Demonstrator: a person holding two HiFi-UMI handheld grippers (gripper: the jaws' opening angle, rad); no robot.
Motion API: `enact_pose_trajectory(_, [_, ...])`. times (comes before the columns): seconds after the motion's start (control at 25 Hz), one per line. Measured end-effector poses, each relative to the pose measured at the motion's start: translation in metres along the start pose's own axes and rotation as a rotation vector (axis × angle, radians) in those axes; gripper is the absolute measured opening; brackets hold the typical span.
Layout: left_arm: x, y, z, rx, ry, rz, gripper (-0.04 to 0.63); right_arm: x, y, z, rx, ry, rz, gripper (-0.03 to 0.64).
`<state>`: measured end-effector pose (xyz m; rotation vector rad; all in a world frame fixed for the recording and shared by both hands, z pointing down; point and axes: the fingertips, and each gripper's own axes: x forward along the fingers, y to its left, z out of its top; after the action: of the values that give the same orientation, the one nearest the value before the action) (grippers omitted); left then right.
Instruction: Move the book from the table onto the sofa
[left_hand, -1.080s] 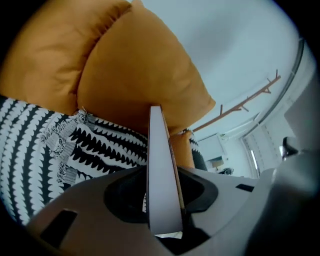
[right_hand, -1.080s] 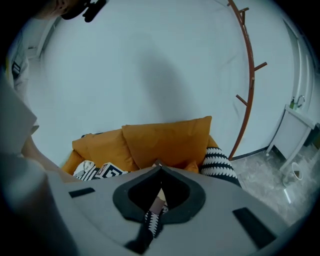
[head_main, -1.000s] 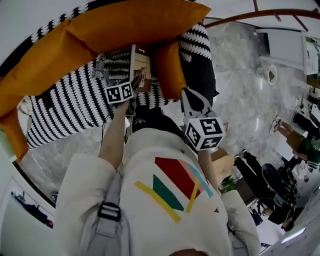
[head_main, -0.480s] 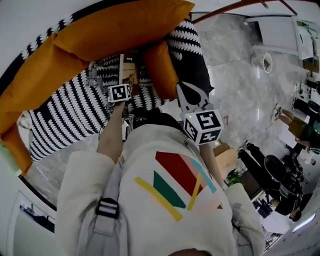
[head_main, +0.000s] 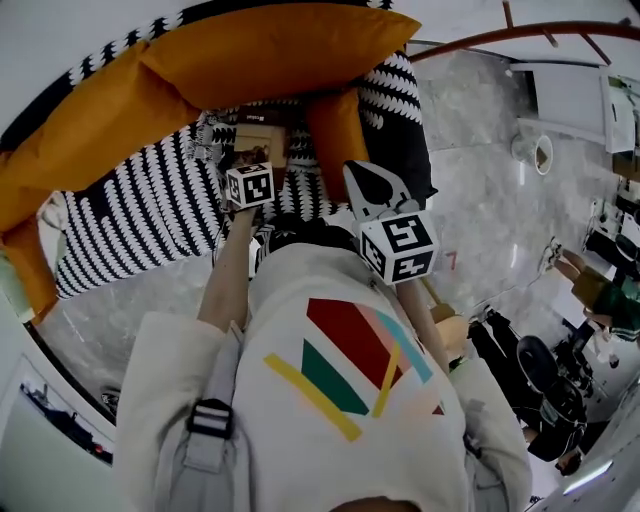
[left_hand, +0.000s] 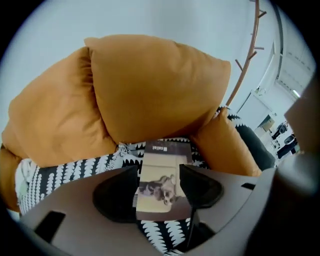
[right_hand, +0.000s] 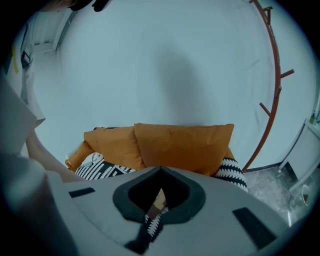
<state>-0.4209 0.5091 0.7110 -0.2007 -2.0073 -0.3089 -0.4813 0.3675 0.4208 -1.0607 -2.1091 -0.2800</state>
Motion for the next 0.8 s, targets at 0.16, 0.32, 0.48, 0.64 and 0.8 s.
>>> enact_pose_trajectory(0.16, [-0.028,-0.01,0.031,-0.041,-0.099,-0.014,0.247,0.001,0.013,0.015,-0.035,-0.03,0.043,0.011])
enact_pose_trajectory(0.32, [-0.066,-0.018,0.068,-0.061,-0.233,-0.029,0.247,-0.001,0.017,0.03,-0.053,-0.072,0.07,0.011])
enact_pose_trajectory(0.48, [-0.119,-0.019,0.127,-0.057,-0.425,-0.02,0.245,0.004,0.018,0.049,-0.067,-0.134,0.107,0.011])
enact_pose_trajectory(0.64, [-0.206,-0.035,0.194,-0.093,-0.71,-0.151,0.244,-0.01,0.022,0.074,-0.096,-0.2,0.12,0.011])
enact_pose_trajectory(0.8, [-0.309,-0.056,0.257,-0.018,-0.999,-0.252,0.219,-0.035,0.027,0.118,-0.119,-0.357,0.104,0.011])
